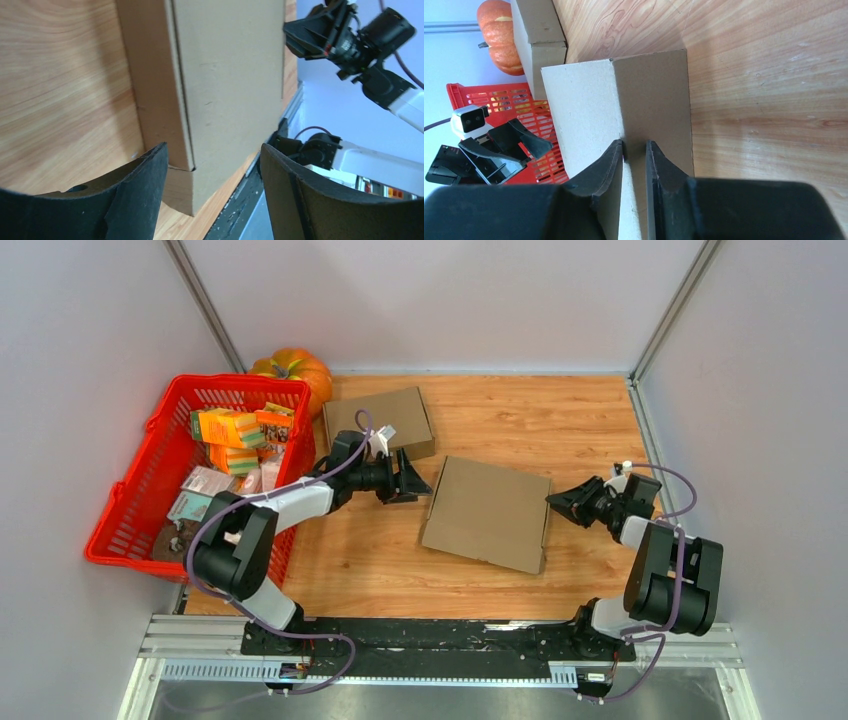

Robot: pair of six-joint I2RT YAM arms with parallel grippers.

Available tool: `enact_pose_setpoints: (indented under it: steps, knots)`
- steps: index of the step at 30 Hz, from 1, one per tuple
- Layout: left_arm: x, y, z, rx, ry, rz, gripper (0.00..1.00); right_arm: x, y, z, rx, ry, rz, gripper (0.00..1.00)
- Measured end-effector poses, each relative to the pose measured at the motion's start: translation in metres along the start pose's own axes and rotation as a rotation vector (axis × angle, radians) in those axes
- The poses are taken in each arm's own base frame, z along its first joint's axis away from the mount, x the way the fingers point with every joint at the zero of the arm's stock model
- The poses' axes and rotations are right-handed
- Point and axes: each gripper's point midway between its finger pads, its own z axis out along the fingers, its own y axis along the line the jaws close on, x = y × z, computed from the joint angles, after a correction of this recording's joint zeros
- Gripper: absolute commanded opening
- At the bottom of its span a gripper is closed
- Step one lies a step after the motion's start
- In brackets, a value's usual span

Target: Fold the paper box

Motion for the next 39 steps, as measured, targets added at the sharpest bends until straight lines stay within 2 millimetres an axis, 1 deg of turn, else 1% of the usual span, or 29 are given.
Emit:
enact_pose_setpoints:
  steps: [3,5,9,13,17,20,23,27,30,31,32,37,38,39]
  knots:
    - [-0.003,-0.012,0.002,0.067,-0.003,0.004,0.76,-0.001,-0.001,-0.001,-0.01,0.005,0.005,0.2]
    - [-0.006,-0.016,0.006,0.105,-0.005,0.001,0.76,-0.003,-0.003,-0.003,-0.013,0.0,0.006,0.2]
    - [-0.005,-0.009,0.016,0.123,0.018,-0.029,0.76,-0.006,-0.006,-0.007,-0.015,-0.008,0.009,0.18]
    - [-0.012,-0.005,0.026,0.123,0.04,-0.035,0.77,-0.008,-0.009,-0.009,-0.012,-0.014,0.013,0.18]
    - [-0.021,-0.015,0.028,0.158,0.04,-0.009,0.77,-0.009,-0.009,-0.01,-0.013,-0.016,0.012,0.18]
    - [-0.022,-0.023,0.028,0.199,0.043,0.004,0.77,-0.009,-0.01,-0.01,-0.013,-0.017,0.011,0.18]
    - [-0.018,-0.024,0.033,0.224,0.065,-0.006,0.77,-0.009,-0.01,-0.01,-0.013,-0.016,0.009,0.18]
    - [-0.011,-0.016,0.041,0.216,0.092,-0.04,0.77,-0.009,-0.01,-0.011,-0.011,-0.017,0.008,0.17]
    - [-0.008,-0.016,0.043,0.214,0.102,-0.049,0.77,-0.01,-0.012,-0.012,-0.009,-0.021,0.015,0.17]
    - [-0.002,-0.02,0.048,0.223,0.126,-0.053,0.78,-0.01,-0.012,-0.012,-0.011,-0.017,0.021,0.17]
    - [-0.002,-0.021,0.048,0.223,0.126,-0.053,0.78,-0.01,-0.012,-0.012,-0.011,-0.017,0.021,0.17]
    - [0.006,-0.037,0.057,0.291,0.159,-0.076,0.78,-0.011,-0.013,-0.013,-0.011,-0.021,0.025,0.18]
    - [0.006,-0.04,0.058,0.303,0.16,-0.082,0.78,-0.011,-0.013,-0.013,-0.011,-0.02,0.025,0.18]
    - [0.006,-0.042,0.058,0.315,0.161,-0.088,0.77,-0.011,-0.013,-0.013,-0.012,-0.019,0.026,0.22]
